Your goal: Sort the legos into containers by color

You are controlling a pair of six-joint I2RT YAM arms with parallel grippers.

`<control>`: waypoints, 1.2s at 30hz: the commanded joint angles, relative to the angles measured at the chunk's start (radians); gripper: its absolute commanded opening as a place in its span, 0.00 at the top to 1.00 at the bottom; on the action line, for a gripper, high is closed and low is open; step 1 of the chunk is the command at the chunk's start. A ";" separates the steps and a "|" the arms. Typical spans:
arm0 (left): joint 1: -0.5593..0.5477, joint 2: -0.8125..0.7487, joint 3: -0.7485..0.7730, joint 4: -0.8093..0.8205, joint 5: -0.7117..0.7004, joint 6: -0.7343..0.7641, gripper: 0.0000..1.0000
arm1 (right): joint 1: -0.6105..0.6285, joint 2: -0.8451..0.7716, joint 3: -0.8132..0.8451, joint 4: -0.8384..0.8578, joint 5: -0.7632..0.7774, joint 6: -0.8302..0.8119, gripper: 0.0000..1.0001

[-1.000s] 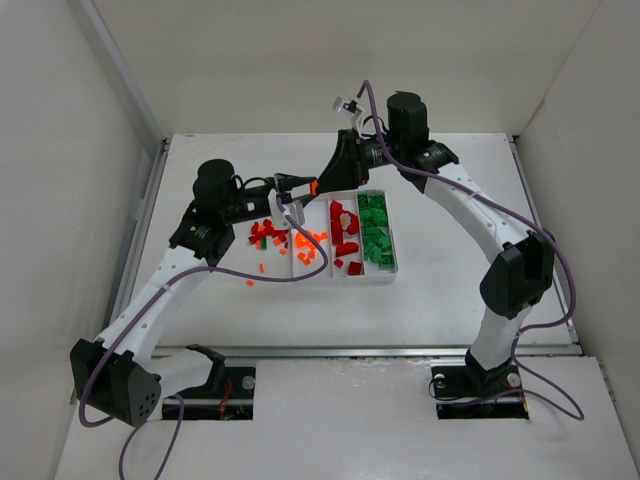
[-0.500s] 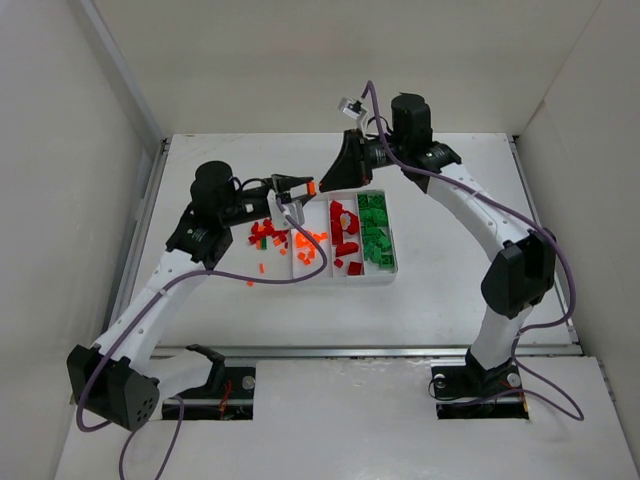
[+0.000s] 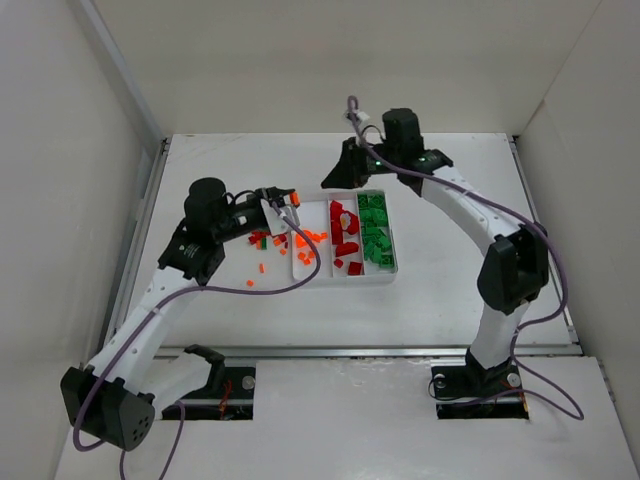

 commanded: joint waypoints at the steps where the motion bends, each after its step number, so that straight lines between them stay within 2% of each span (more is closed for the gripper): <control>1: 0.011 -0.057 -0.063 0.041 -0.110 -0.144 1.00 | 0.109 0.108 0.073 -0.181 0.376 -0.142 1.00; 4: 0.020 -0.088 -0.120 0.063 -0.183 -0.236 1.00 | 0.182 0.216 0.164 -0.241 0.488 -0.232 1.00; 8: 0.020 -0.106 -0.150 0.054 -0.214 -0.286 1.00 | 0.192 0.302 0.216 -0.241 0.577 -0.222 1.00; 11: 0.020 -0.115 -0.169 0.054 -0.237 -0.309 1.00 | 0.192 0.323 0.217 -0.232 0.623 -0.211 0.94; 13: 0.020 -0.116 -0.195 0.054 -0.260 -0.309 1.00 | 0.192 0.343 0.226 -0.232 0.635 -0.211 0.87; 16: 0.020 -0.116 -0.221 0.063 -0.260 -0.309 1.00 | 0.192 0.383 0.246 -0.241 0.614 -0.211 0.66; 17: 0.020 -0.116 -0.221 0.063 -0.260 -0.309 1.00 | 0.192 0.383 0.246 -0.250 0.614 -0.220 0.53; 20: 0.020 -0.090 -0.242 0.072 -0.240 -0.287 1.00 | 0.192 0.397 0.246 -0.250 0.586 -0.220 0.38; 21: 0.020 -0.068 -0.251 0.072 -0.227 -0.287 1.00 | 0.192 0.397 0.246 -0.250 0.576 -0.220 0.36; 24: 0.020 -0.022 -0.252 0.081 -0.216 -0.261 1.00 | 0.192 0.364 0.236 -0.239 0.576 -0.220 0.31; 29: 0.000 0.172 -0.192 0.068 -0.180 -0.214 1.00 | 0.141 0.293 0.246 -0.230 0.576 -0.180 0.30; 32: 0.000 0.287 -0.144 0.057 -0.170 -0.203 1.00 | 0.089 0.250 0.212 -0.221 0.611 -0.133 0.29; 36: -0.020 0.346 -0.146 0.095 -0.147 -0.111 1.00 | 0.045 0.149 0.092 -0.210 0.664 -0.113 0.29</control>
